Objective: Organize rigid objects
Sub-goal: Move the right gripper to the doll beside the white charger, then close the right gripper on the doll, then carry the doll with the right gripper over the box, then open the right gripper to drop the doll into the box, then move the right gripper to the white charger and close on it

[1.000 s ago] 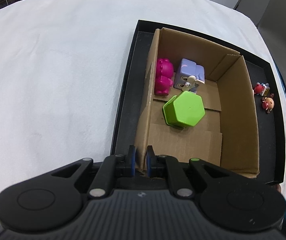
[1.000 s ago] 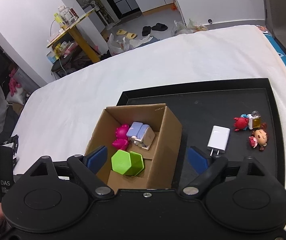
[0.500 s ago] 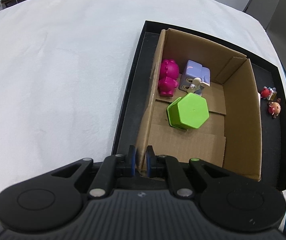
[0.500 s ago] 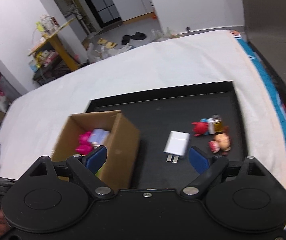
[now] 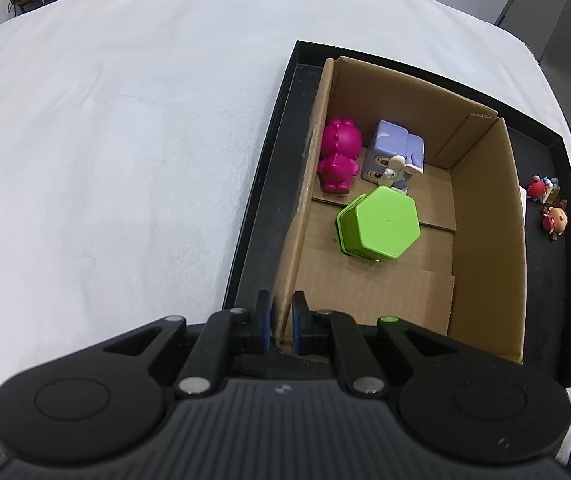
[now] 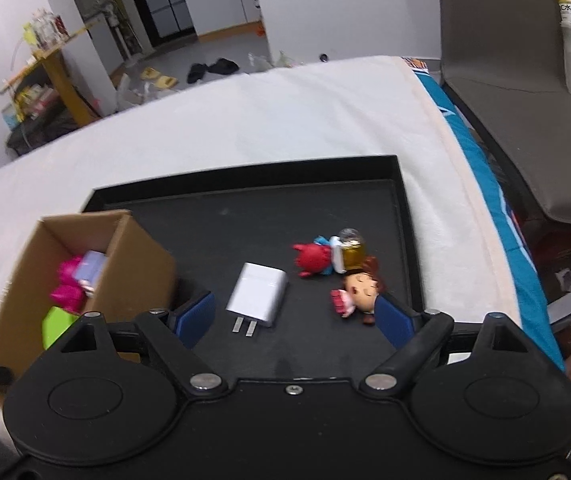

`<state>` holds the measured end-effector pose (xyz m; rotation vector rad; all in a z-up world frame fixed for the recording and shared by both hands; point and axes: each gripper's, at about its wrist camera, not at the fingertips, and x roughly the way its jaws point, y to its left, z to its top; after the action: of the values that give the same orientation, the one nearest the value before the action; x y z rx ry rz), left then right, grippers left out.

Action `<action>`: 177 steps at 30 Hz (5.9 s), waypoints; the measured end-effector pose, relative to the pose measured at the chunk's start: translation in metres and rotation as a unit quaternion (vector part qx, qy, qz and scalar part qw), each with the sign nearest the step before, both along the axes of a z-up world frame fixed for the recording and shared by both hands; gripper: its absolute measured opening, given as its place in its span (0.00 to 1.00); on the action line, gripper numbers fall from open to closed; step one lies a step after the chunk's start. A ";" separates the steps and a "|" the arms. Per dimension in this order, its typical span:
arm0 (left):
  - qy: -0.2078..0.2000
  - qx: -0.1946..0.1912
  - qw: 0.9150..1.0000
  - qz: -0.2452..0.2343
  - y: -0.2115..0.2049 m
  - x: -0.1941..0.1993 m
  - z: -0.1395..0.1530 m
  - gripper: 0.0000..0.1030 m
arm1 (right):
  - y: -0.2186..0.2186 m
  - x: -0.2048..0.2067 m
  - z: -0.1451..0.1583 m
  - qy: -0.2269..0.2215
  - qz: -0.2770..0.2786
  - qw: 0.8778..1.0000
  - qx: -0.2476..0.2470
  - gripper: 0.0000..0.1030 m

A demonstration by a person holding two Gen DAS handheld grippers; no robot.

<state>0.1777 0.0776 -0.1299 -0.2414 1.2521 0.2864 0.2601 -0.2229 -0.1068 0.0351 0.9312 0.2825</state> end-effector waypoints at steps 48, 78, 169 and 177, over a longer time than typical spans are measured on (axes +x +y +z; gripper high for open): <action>-0.001 0.000 1.000 -0.004 -0.002 -0.002 -0.006 0.09 | 0.008 0.026 -0.058 0.022 0.043 0.993 -0.103 0.42; -0.013 -0.018 1.000 0.000 0.001 -0.007 -0.001 0.09 | 0.015 -0.005 0.025 -0.040 0.067 0.997 -0.015 0.42; -0.028 -0.049 0.998 -0.003 0.007 -0.013 0.000 0.10 | 0.014 -0.002 0.042 0.030 -0.009 0.994 0.109 0.94; -0.028 -0.050 0.998 -0.002 0.008 -0.013 0.000 0.10 | 0.009 0.009 0.017 0.075 -0.039 0.989 0.120 0.97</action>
<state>0.1647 0.0855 -0.1302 -0.3302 1.2137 0.2123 0.2692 -0.2142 -0.0900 0.3173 1.0391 0.3217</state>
